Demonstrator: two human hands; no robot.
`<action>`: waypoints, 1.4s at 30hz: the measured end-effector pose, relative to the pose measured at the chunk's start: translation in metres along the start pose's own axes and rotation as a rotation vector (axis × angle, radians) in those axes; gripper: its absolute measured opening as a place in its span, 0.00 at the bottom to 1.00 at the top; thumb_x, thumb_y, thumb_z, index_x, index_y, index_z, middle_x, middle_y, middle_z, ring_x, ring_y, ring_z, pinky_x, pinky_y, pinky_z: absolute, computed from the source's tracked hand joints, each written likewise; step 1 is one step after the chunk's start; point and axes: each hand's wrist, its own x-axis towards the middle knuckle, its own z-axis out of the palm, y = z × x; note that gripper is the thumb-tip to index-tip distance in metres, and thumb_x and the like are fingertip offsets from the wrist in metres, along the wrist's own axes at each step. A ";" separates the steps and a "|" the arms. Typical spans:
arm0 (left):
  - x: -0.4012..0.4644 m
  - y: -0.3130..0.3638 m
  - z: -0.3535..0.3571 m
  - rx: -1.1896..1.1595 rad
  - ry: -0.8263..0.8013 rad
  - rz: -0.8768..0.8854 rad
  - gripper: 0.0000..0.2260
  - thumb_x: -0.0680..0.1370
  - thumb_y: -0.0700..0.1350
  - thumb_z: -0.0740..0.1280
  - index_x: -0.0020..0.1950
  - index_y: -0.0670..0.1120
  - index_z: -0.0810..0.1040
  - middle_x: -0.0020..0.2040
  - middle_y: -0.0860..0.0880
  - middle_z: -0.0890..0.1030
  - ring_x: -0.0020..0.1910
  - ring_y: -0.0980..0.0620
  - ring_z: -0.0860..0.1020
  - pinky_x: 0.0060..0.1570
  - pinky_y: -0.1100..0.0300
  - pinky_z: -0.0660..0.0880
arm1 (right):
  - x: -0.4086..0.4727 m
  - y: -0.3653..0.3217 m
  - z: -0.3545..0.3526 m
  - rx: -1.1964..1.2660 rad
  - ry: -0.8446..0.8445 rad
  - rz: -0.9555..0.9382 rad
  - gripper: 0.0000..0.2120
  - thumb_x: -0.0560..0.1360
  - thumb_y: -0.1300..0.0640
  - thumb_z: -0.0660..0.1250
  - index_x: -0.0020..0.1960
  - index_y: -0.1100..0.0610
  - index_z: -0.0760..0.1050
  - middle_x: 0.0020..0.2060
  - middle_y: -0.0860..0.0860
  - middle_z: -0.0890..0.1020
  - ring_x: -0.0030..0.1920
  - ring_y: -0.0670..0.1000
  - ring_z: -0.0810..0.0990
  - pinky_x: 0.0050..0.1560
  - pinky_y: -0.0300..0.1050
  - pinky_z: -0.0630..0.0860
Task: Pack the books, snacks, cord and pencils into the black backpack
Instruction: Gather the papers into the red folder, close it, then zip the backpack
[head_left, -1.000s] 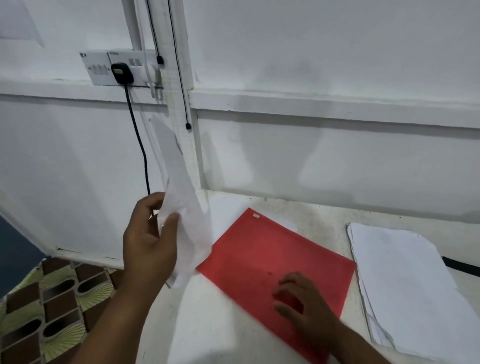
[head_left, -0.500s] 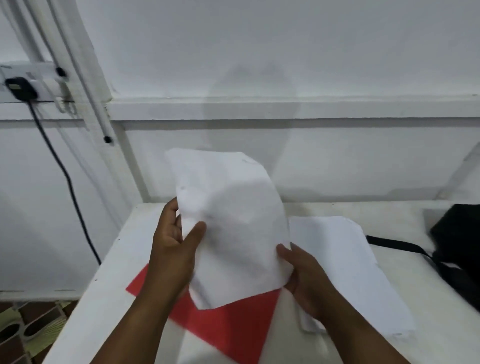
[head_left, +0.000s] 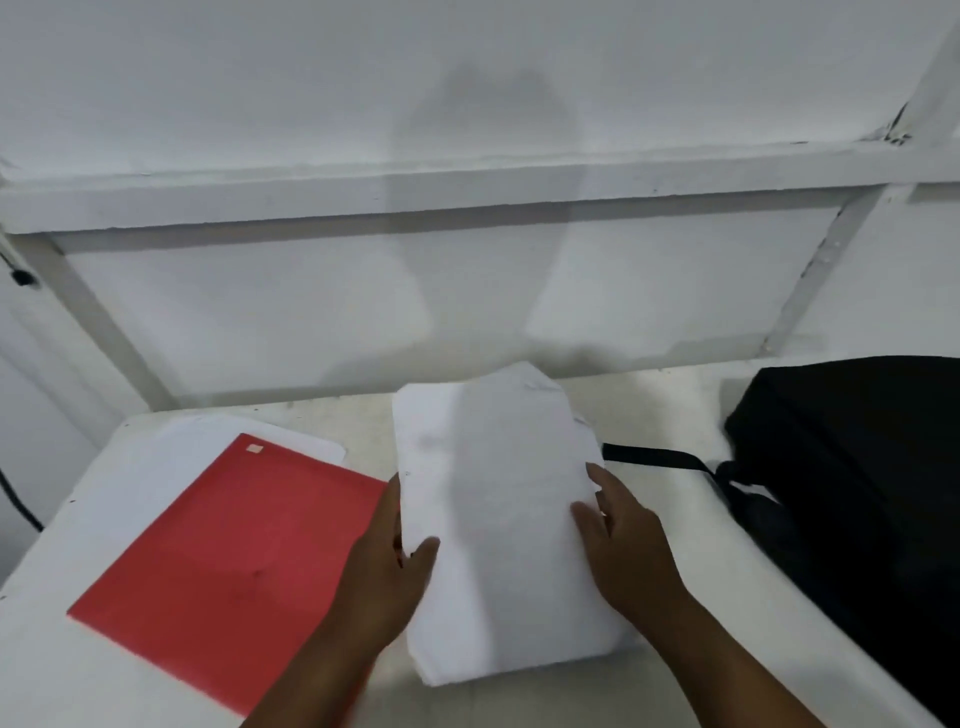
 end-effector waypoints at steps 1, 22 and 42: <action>-0.001 -0.003 0.011 0.013 -0.004 -0.002 0.34 0.78 0.37 0.68 0.77 0.63 0.61 0.64 0.69 0.76 0.63 0.67 0.75 0.56 0.69 0.75 | 0.000 0.011 -0.004 -0.028 -0.022 -0.008 0.21 0.80 0.56 0.65 0.72 0.51 0.69 0.50 0.45 0.82 0.44 0.39 0.79 0.43 0.28 0.70; 0.000 -0.051 0.052 0.257 0.215 0.103 0.19 0.69 0.53 0.78 0.59 0.55 0.81 0.58 0.64 0.79 0.58 0.61 0.78 0.56 0.64 0.76 | 0.018 0.100 -0.030 -0.003 0.038 -0.208 0.22 0.68 0.63 0.78 0.59 0.51 0.80 0.43 0.40 0.83 0.44 0.44 0.81 0.42 0.28 0.75; 0.009 -0.059 0.051 0.390 0.198 0.093 0.16 0.69 0.54 0.80 0.56 0.54 0.85 0.62 0.67 0.75 0.62 0.59 0.76 0.65 0.58 0.72 | 0.021 0.102 -0.031 -0.093 0.063 -0.301 0.16 0.64 0.68 0.79 0.45 0.52 0.82 0.36 0.41 0.81 0.41 0.42 0.80 0.41 0.25 0.74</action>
